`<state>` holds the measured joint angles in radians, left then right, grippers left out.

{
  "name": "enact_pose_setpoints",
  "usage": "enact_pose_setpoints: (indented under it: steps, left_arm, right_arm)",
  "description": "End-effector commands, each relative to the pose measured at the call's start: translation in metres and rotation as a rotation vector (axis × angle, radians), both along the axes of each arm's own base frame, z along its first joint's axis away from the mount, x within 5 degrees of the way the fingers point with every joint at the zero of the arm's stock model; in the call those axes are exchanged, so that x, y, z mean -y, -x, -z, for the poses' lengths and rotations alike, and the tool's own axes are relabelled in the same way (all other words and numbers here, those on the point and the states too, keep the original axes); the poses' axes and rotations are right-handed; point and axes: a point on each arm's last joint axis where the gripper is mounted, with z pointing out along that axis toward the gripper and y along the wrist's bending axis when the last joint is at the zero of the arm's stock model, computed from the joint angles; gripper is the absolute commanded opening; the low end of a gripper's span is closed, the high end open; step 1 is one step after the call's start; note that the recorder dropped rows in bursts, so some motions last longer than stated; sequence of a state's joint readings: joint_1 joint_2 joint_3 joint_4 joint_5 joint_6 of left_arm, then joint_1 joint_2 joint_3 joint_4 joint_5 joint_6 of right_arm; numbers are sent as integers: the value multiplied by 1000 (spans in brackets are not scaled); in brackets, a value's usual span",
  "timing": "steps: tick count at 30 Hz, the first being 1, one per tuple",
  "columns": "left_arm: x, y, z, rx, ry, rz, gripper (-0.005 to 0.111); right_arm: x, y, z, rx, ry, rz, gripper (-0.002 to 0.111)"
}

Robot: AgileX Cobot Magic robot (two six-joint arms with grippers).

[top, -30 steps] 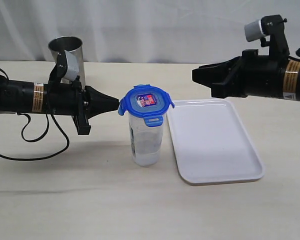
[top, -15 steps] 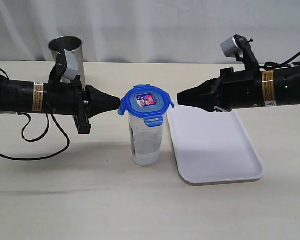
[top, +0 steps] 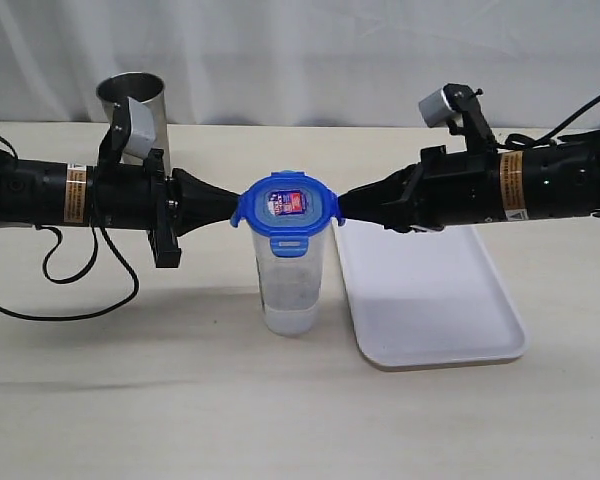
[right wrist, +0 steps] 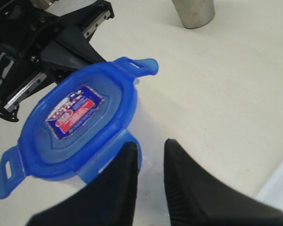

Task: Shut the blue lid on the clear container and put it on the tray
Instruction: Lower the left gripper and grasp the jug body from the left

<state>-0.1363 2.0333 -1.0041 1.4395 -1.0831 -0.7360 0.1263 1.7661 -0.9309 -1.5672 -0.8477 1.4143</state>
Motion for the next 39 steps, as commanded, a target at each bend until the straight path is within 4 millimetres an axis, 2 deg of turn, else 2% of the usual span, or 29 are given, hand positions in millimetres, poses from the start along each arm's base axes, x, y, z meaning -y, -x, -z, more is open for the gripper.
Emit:
enact_pose_setpoints:
  steps: [1,4,6,8,9,10,11,13,14,17,20,22,25,28,29,30,32,39]
  left_arm:
    - [1,1,-5,2,32,-4,0]
    - [0,1,-5,4,29,-4,0]
    - [-3,-3,1,-13,-29,-49,0]
    - [-9,-6,6,-25,-75,-99,0]
    - [-17,-6,6,-25,-42,-145,0]
    - [-24,-5,8,-26,-26,-172,0]
    - [-38,-1,11,-2,17,-215,0]
    - [-51,14,9,45,117,-143,0]
    - [-55,23,15,53,72,-82,0]
    - [-49,31,22,35,45,-11,0]
    - [-31,32,33,22,58,9,0]
    - [-18,35,39,64,53,41,9]
    - [-11,38,41,108,41,80,32]
    - [-3,40,40,107,46,96,76]
    - [0,40,40,106,48,92,87]
    - [2,39,42,103,33,77,92]
    - [9,39,45,89,-10,53,97]
    - [28,44,50,123,-18,80,96]
  right_arm:
    - [0,-2,0,17,16,8,21]
    - [1,-1,1,20,33,-3,21]
    - [11,-2,-3,23,58,21,21]
    - [29,-1,-14,23,79,64,21]
    - [42,1,-22,23,91,97,21]
    - [46,2,-25,25,96,109,21]
    - [53,6,-30,29,93,133,21]
    - [55,11,-31,38,96,132,21]
    - [55,12,-31,41,96,127,21]
    - [53,14,-30,32,80,111,21]
    - [53,18,-24,14,79,107,21]
    - [53,21,-21,4,81,105,21]
    - [53,21,-21,2,81,105,21]
    - [53,21,-21,2,81,105,21]
    - [53,21,-21,7,83,102,21]
    - [53,21,-21,9,84,104,21]
    - [53,21,-21,8,81,106,21]
    - [53,20,-22,13,76,109,21]
